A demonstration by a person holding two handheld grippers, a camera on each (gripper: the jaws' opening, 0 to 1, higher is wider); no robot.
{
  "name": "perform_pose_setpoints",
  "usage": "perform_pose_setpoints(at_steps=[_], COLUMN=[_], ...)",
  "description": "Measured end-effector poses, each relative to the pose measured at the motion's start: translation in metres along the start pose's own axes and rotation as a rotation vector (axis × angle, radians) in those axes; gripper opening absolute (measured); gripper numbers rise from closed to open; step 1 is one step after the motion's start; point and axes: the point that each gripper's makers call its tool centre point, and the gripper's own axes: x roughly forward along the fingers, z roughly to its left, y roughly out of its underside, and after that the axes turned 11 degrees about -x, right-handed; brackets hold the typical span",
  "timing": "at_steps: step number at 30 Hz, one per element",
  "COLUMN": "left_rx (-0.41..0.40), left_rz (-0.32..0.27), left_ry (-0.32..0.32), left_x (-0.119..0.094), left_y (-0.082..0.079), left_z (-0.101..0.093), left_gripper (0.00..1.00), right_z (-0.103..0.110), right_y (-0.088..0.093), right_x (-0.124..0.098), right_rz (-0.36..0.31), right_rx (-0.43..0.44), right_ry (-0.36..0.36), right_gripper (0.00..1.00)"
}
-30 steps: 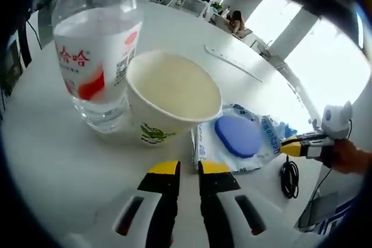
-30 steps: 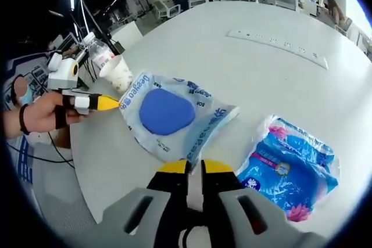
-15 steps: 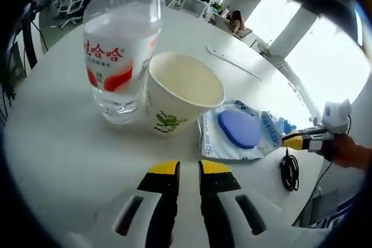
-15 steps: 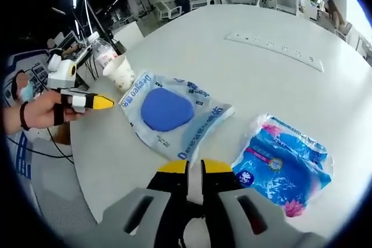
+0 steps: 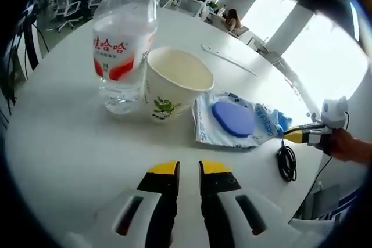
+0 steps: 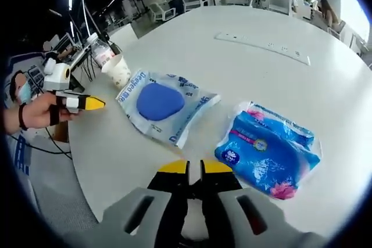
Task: Arrange the tabletop items into an orderly group along one side of the table until the central work area is clear of visible clutter.
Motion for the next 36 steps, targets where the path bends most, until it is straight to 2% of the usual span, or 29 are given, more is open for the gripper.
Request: perform_pose_setpoints(at_steps=[8,16,25,30,36], left_rx=[0.022,0.046,0.080,0.156,0.208], left_rz=[0.013,0.027,0.036,0.056,0.083], left_ry=[0.009,0.020,0.036,0.049,0.064], left_x=[-0.007,-0.012,-0.018,-0.025,-0.034], left_y=[0.009,0.018,0.022,0.027,0.035], left_z=[-0.001,-0.004,-0.009,-0.014,-0.017], left_gripper=[0.11,0.11,0.14,0.16,0.19], right_z=[0.000,-0.010,-0.019,-0.021,-0.020], right_y=[0.010,0.024,0.049,0.053,0.061], right_x=[-0.009,-0.020,-0.028,-0.028,-0.024], right_rz=[0.000,-0.006,0.049,0.065,0.102], right_rx=[0.006,0.016,-0.012,-0.034,-0.072], right_ry=[0.020,0.050,0.099,0.104,0.095], right_gripper=[0.05,0.06,0.16,0.17,0.17])
